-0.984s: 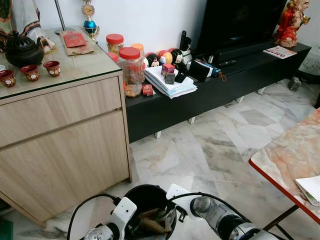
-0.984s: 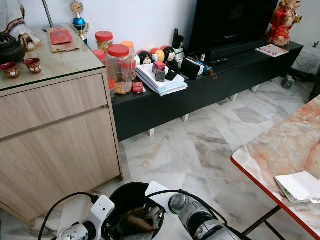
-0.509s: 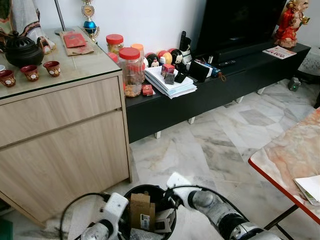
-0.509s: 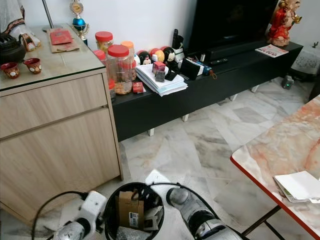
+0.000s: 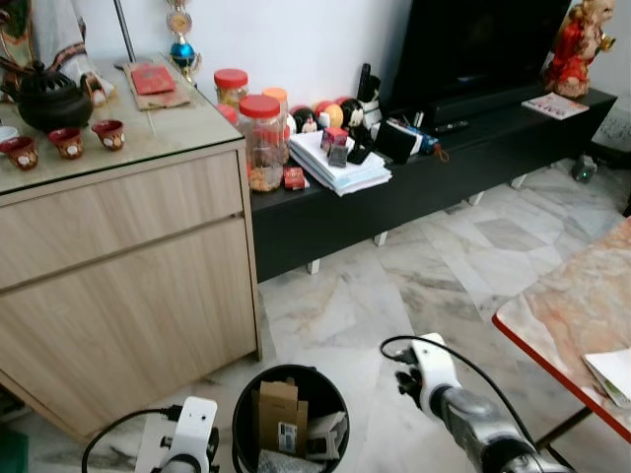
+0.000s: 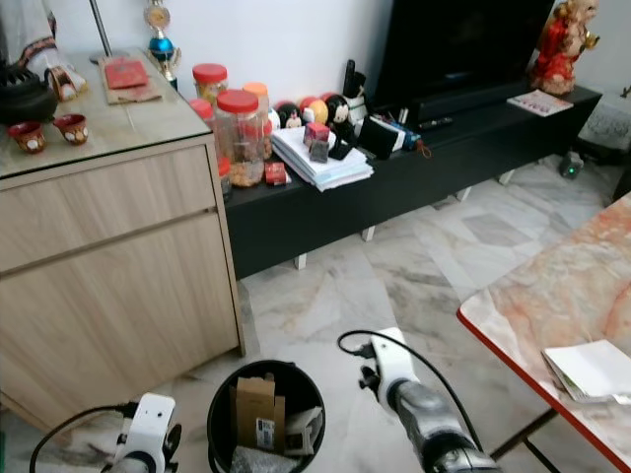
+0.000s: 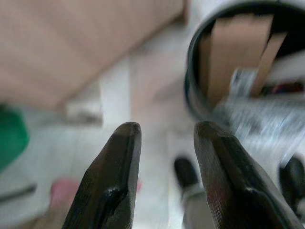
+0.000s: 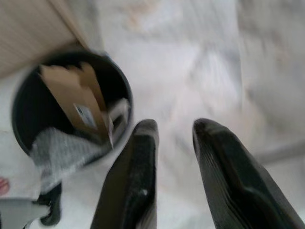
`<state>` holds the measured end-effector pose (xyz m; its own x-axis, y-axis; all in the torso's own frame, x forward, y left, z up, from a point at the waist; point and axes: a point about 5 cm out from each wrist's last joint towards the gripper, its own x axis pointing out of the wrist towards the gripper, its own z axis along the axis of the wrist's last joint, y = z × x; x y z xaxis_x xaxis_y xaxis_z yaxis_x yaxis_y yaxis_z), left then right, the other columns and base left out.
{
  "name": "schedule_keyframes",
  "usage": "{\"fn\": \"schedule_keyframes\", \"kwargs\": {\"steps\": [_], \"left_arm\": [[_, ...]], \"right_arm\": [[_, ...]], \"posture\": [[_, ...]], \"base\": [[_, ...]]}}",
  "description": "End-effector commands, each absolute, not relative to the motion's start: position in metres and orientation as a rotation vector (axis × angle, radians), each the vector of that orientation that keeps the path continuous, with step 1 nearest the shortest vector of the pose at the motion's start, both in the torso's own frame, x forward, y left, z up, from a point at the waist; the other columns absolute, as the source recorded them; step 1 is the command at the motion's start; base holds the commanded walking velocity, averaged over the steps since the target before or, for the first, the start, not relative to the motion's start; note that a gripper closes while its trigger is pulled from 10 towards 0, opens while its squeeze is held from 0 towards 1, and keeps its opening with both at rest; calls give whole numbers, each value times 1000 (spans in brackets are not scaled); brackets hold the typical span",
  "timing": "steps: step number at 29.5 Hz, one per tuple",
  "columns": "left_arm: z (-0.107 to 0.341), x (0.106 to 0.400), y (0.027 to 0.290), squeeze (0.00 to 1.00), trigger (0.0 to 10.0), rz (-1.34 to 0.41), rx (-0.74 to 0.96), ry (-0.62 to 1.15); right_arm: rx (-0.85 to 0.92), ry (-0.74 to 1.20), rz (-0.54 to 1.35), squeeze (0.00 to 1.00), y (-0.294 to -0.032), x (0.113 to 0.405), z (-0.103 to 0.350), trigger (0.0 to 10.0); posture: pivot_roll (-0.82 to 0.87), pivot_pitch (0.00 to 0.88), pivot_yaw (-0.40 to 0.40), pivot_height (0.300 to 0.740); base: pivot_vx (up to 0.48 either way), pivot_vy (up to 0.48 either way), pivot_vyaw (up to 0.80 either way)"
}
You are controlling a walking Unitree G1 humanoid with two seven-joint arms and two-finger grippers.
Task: Picking trash to rubbish bin
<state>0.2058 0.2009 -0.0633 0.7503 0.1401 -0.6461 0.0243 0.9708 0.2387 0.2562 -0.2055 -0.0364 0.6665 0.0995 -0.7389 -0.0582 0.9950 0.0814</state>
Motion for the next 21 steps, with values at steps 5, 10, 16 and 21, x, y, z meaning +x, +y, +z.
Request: {"fn": "schedule_keyframes", "kwargs": {"steps": [5, 10, 16, 21], "left_arm": [[-74, 187, 207, 0, 10000, 186, 222, 799], [-78, 178, 208, 0, 10000, 252, 187, 823], [-83, 168, 206, 0, 10000, 259, 195, 854], [-86, 162, 205, 0, 10000, 260, 182, 879]], "right_arm": [[147, 883, 15, 0, -210, 229, -55, 10000], [230, 885, -45, 0, -211, 214, -63, 10000], [256, 869, -82, 0, -215, 204, -67, 10000], [260, 869, -110, 0, -217, 203, -68, 10000]], "posture": [[-16, 62, -103, 740], [-18, 59, -99, 740], [-21, 52, -94, 740], [-21, 42, -94, 740]], "base": [[0, 0, 0], [0, 0, 0], [0, 0, 0], [0, 0, 0]]}}
